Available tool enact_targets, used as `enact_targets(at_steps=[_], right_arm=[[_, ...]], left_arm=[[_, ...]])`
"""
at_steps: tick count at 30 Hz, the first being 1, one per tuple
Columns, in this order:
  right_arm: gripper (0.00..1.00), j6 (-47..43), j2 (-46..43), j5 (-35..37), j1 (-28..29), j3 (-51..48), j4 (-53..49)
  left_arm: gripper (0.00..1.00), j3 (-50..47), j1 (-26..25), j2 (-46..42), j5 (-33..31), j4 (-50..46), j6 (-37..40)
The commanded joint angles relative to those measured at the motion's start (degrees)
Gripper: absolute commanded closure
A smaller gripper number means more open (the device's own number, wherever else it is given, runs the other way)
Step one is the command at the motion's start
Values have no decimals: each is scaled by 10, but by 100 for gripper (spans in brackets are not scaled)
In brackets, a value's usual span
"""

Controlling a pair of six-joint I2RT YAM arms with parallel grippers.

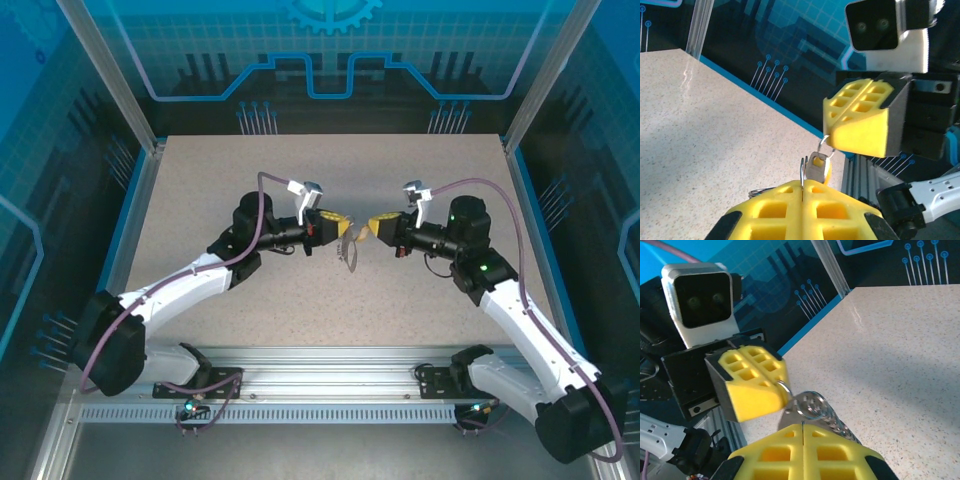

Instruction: Put the keys on the keyring

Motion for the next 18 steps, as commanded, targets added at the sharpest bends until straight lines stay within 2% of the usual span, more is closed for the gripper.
enact_targets(at_steps=[1,9,18], right_arm=[[100,-13,-11,13,16,23,3],[100,-14,6,20,36,31,12],[100,-16,22,32,48,37,10]], left_arm=[[100,29,-9,-6,-30,-40,57],[100,49,-27,-10,-64,-99,113],[100,55,-34,-8,-68,-106,124]])
